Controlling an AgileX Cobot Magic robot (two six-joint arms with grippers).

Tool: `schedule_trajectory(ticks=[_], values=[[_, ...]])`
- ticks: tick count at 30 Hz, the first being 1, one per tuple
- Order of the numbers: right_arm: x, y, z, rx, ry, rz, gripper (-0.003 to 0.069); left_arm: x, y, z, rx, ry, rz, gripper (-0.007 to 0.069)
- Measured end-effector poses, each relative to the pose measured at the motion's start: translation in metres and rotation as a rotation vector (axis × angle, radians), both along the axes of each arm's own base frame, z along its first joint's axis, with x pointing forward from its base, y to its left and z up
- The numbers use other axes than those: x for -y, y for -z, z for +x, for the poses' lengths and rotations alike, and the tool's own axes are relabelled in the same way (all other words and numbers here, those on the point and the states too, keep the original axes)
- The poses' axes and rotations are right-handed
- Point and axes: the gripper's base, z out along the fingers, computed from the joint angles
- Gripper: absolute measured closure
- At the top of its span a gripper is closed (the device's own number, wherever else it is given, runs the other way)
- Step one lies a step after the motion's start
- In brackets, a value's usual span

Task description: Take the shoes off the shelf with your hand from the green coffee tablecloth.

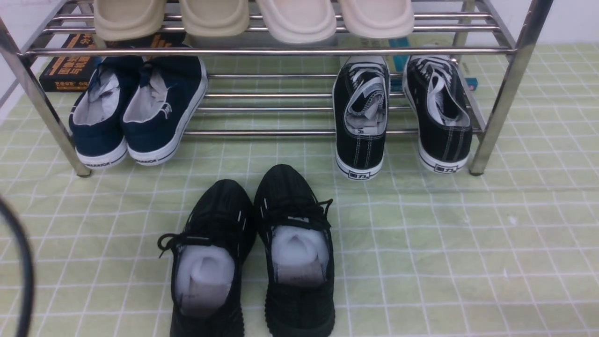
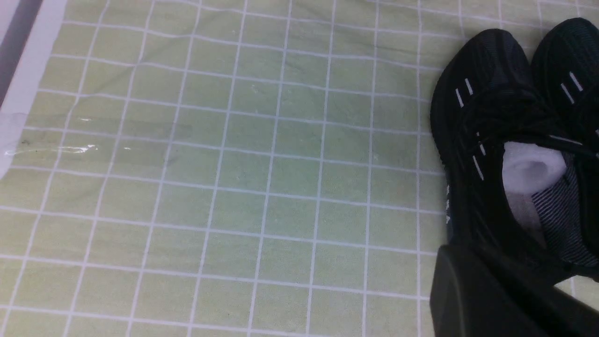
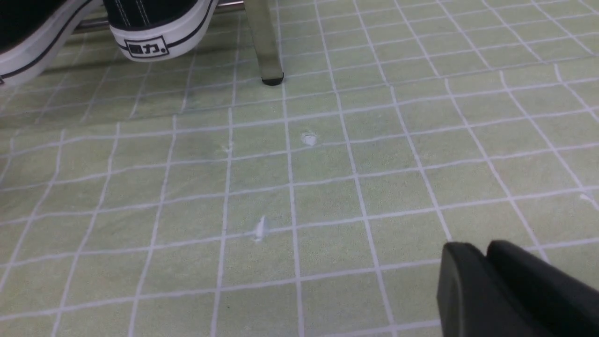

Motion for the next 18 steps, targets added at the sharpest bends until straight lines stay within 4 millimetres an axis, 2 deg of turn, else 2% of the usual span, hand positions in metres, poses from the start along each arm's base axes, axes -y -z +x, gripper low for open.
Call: schedule_trajectory(ticks=[11, 14, 18], values=[[0.002, 0.000, 0.000, 0.000, -0.004, -0.074, 0.0563, -0.016, -0.002, -0.039, 0.145, 0.018, -0.031, 0.0607], [0.002, 0.000, 0.000, 0.000, -0.004, -0.075, 0.0559, -0.016, 0.012, -0.041, 0.184, 0.056, -0.008, 0.0607], [0.002, 0.000, 0.000, 0.000, -0.004, -0.075, 0.0555, -0.004, 0.039, -0.027, 0.315, 0.140, -0.035, 0.0607]])
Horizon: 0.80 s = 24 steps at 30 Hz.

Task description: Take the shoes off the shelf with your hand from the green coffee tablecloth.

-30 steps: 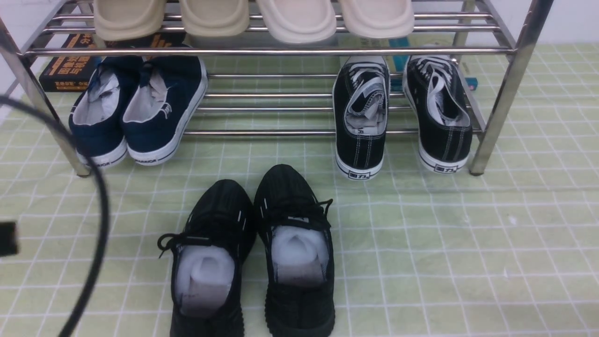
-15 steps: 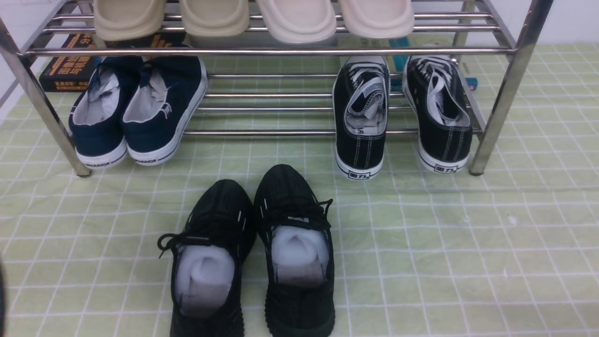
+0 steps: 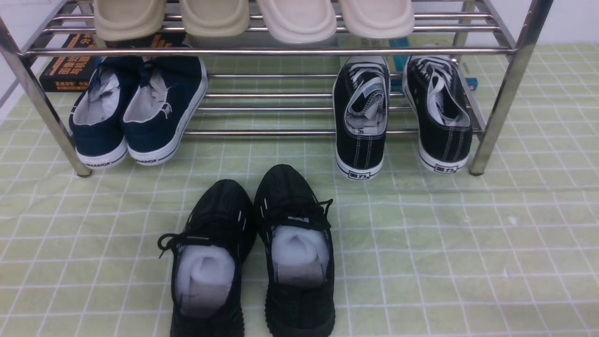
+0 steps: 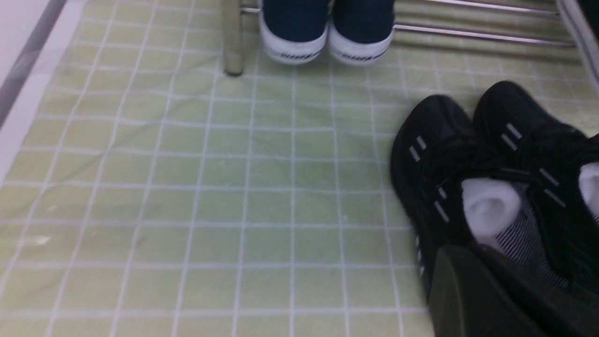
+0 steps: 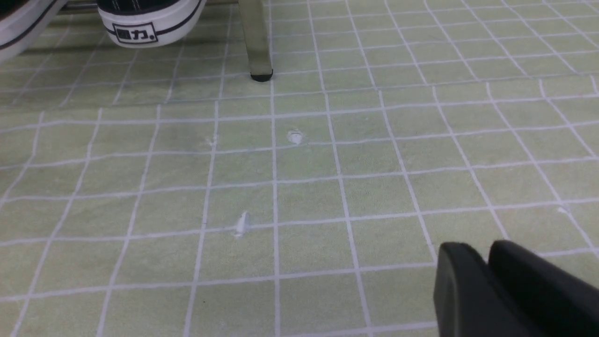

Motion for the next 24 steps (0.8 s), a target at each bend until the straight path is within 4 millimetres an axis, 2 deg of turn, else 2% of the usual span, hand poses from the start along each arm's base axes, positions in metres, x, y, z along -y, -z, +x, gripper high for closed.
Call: schedule_trajectory(ticks=[5, 11, 18, 24], values=[[0.000, 0.000, 0.000, 0.000, 0.000, -0.002, 0.0549, 0.022, 0.035, 0.027, 0.158, 0.110, -0.076, 0.0606], [0.000, 0.000, 0.000, 0.000, 0.000, -0.002, 0.0544, 0.034, 0.053, 0.040, 0.296, 0.174, -0.177, 0.0606], [0.000, 0.000, 0.000, 0.000, 0.000, -0.002, 0.0533, 0.035, 0.071, 0.042, 0.250, 0.173, -0.163, 0.0599], [0.000, 0.000, 0.000, 0.000, 0.000, -0.002, 0.0526, 0.032, 0.082, 0.042, 0.156, 0.157, -0.076, 0.0593]])
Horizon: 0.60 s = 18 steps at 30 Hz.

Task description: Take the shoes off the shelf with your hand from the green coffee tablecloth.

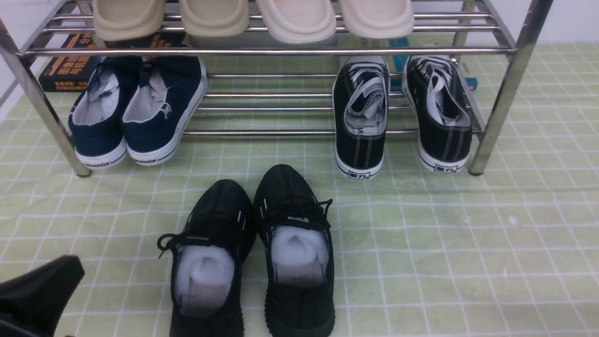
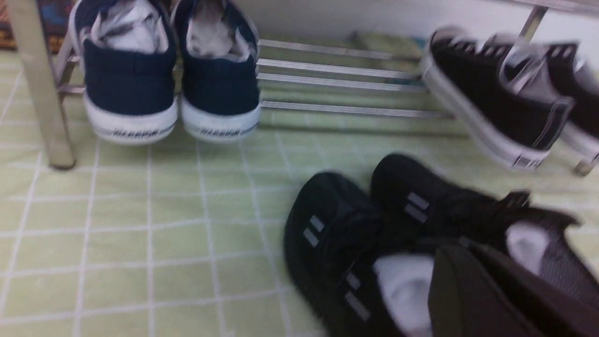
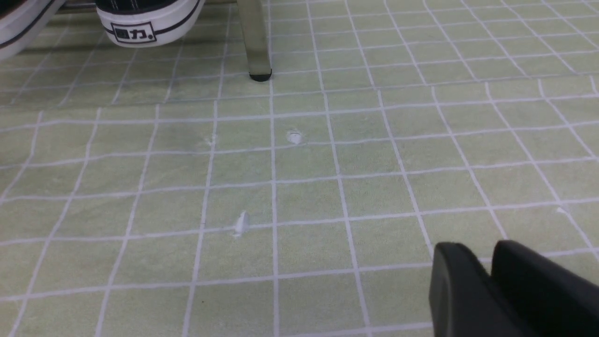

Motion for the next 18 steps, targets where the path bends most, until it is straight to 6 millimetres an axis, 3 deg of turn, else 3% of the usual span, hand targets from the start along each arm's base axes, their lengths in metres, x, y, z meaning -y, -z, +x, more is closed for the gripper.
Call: schedule_trajectory(ticks=[5, 18], values=[[0.000, 0.000, 0.000, 0.000, 0.000, 0.000, 0.0518, -0.004, 0.017, -0.002, -0.115, -0.027, 0.081, 0.0589], [0.000, 0.000, 0.000, 0.000, 0.000, 0.000, 0.0510, -0.024, 0.064, -0.023, -0.064, -0.240, 0.084, 0.0573]])
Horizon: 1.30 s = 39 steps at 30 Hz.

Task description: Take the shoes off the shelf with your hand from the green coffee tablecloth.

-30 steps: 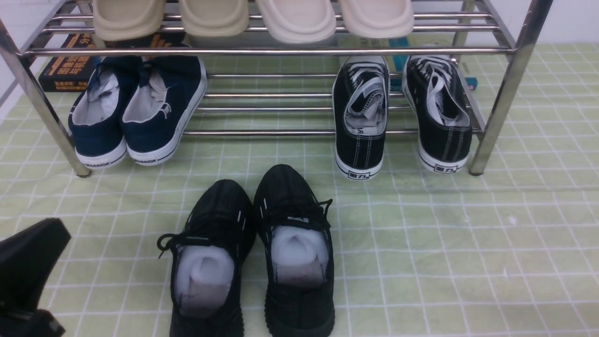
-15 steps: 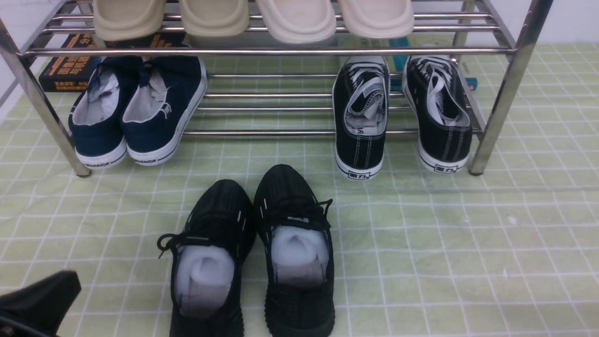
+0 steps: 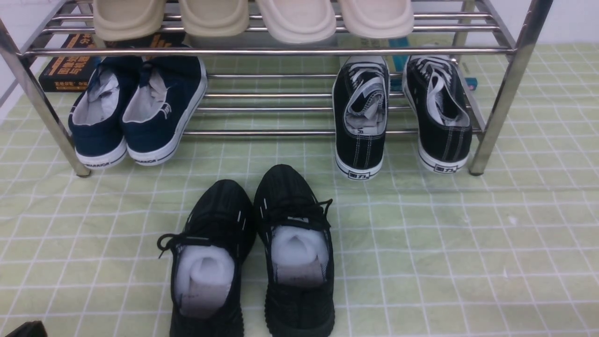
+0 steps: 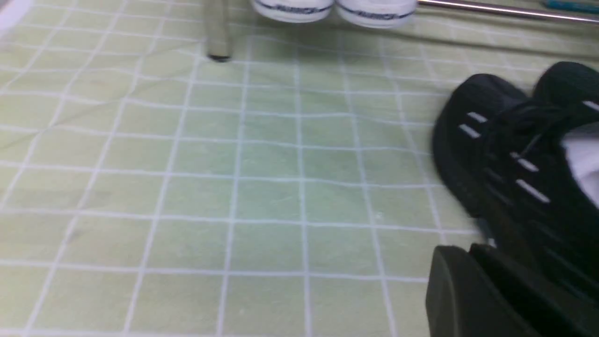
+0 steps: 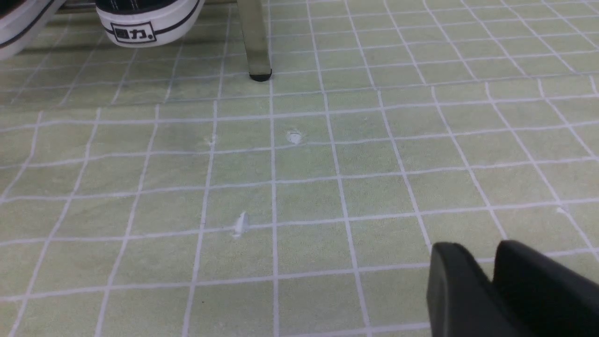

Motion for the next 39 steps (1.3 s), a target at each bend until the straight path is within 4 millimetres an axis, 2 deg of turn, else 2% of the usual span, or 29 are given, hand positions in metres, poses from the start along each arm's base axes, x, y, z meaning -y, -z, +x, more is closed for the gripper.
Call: schedule_trajectory(ticks=[8, 17, 39], values=[[0.000, 0.000, 0.000, 0.000, 0.000, 0.000, 0.0496, -0.004, 0.013, 0.000, -0.031, -0.085, 0.035, 0.0571], [0.000, 0.000, 0.000, 0.000, 0.000, 0.000, 0.0486, -0.008, 0.015, 0.000, -0.040, -0.150, 0.059, 0.0561], [0.000, 0.000, 0.000, 0.000, 0.000, -0.001, 0.0459, -0.005, 0.015, 0.002, -0.010, -0.096, 0.054, 0.0537]])
